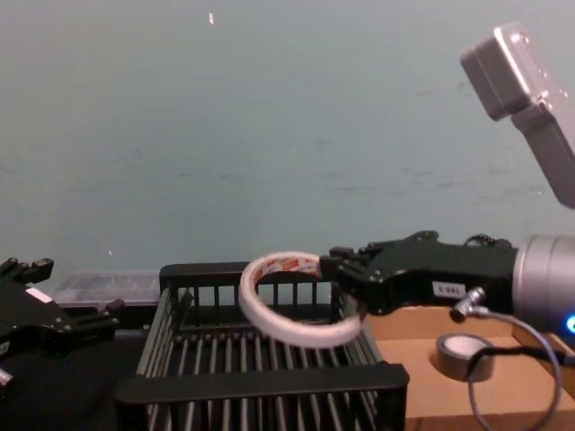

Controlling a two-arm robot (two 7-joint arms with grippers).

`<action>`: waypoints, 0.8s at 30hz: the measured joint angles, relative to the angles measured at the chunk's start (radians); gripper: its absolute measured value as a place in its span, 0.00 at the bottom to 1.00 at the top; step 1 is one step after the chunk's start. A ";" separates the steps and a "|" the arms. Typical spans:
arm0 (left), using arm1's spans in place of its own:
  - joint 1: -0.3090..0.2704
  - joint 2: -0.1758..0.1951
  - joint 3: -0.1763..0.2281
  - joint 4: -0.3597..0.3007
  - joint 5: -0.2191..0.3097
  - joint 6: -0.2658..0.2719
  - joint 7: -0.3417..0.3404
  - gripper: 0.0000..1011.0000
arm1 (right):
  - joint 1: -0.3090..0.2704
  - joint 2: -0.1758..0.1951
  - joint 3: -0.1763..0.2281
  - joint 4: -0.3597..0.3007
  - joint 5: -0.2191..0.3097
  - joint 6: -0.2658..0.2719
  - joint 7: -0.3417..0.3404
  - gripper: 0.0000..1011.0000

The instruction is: Pick up the white tape and place it into the black box , Pick up the silver tape and place it into the brown box.

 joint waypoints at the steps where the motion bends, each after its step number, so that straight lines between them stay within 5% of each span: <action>1: 0.000 0.000 0.000 0.000 0.000 0.000 0.000 0.99 | 0.000 0.000 0.000 0.000 0.000 0.000 0.000 0.09; 24: 0.000 0.000 0.000 0.000 0.000 0.000 0.000 0.99 | 0.121 -0.152 0.022 0.218 -0.115 0.043 -0.103 0.09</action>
